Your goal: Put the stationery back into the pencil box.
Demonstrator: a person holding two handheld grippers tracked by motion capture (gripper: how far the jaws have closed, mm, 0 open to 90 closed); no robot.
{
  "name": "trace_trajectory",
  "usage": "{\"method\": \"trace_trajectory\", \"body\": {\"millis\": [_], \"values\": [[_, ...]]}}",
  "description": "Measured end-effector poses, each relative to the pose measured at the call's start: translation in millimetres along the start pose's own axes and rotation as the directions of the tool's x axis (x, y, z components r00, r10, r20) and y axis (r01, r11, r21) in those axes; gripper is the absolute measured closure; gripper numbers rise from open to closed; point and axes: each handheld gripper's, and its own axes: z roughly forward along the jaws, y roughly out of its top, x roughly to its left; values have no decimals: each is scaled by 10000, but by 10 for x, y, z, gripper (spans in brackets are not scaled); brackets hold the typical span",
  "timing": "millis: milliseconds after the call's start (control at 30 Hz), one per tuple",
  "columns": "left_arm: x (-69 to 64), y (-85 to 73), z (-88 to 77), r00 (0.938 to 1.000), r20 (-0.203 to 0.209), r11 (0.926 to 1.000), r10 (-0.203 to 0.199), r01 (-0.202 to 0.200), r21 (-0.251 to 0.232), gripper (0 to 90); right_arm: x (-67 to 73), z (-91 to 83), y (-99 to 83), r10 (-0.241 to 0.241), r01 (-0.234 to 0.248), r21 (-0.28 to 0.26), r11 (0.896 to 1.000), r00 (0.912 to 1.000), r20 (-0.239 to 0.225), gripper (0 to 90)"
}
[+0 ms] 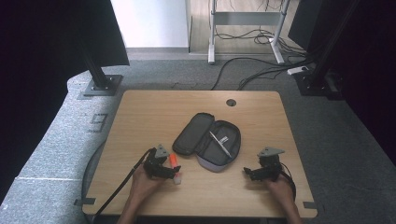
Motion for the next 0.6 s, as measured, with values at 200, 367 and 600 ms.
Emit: {"method": "trace_trajectory", "body": {"millis": [200,367,600], "values": [[-61,-29,67,10000,-16,9998,-60,61,210,148,0,0,0,-1,1,0,10000,10000,2,4],[-82,-58,93,9999,-107,9989,-62,67,467,151,0,0,0,-1,1,0,10000,10000,2,4],[-38,-155,12,9995,-218,9990,-232,240,375,220,0,0,0,-2,2,-1,10000,10000,3,4]]}}
